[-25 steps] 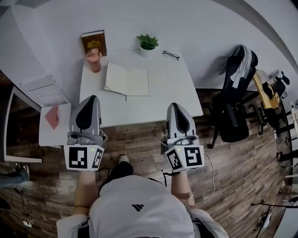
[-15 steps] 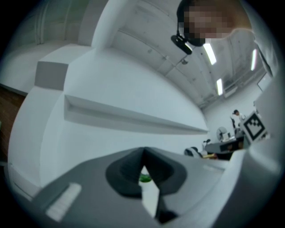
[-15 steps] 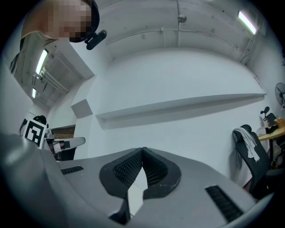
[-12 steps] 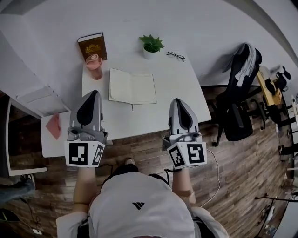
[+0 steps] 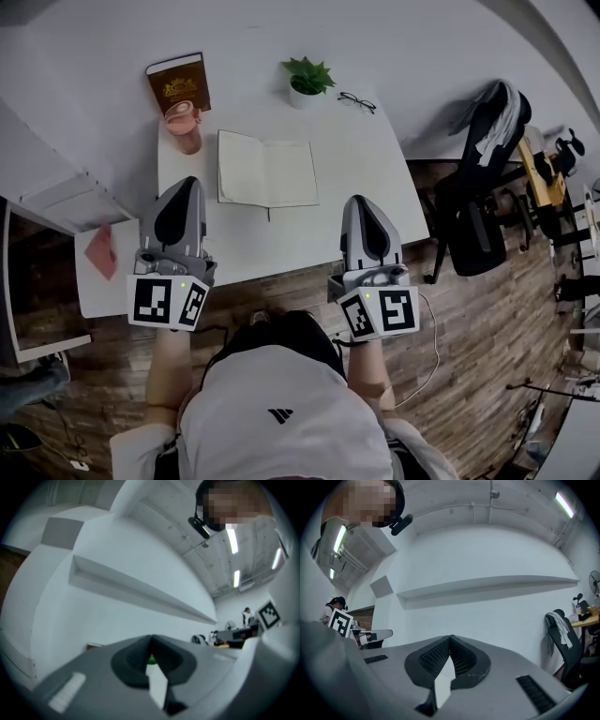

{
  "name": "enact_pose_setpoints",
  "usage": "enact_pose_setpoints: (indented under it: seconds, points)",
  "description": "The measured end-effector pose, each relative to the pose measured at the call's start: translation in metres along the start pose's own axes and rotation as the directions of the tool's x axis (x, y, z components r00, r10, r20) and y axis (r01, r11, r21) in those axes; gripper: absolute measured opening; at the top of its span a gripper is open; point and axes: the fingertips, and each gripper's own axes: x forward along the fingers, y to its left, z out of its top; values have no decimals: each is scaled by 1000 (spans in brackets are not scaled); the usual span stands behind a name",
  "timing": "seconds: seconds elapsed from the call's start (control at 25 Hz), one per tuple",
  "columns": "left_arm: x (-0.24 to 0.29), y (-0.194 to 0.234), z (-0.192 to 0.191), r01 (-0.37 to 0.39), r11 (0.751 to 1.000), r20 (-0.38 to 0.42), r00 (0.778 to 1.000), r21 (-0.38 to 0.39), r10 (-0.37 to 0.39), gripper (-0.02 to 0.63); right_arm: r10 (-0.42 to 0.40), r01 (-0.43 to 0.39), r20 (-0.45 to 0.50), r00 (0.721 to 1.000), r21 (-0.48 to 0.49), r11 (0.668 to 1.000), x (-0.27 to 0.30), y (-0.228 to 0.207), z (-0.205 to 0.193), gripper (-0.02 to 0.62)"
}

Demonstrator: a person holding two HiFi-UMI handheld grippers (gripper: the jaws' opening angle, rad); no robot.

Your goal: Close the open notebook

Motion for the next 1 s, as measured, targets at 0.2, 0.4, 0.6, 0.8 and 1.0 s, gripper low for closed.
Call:
enact_pose_setpoints:
  seconds: [0.2,0.4,0.6,0.8,1.0]
  points:
    - [9,6,-17,-8,1000,-42,999,-20,7,11,3,-3,-30,1000,4,1000,10,-4,-9,-2]
    - [19,10,-39,-32,999,-93,995,-44,28,11,28,-27,-48,998,11,1000,25,-9,-17,-2]
    - [30,11,-68,-62,994,-155,987,-95,46,28,78,-77,-66,995,21,997,45,-14,-22,-2]
    - [40,14,-100,-109,985,-226,971,-135,76,80,132,-130,-92,987,29,991,66,-21,-30,-2]
    - [47,19,-130,-172,972,-291,949,-159,121,124,186,-182,-116,976,43,982,87,-27,-37,-3]
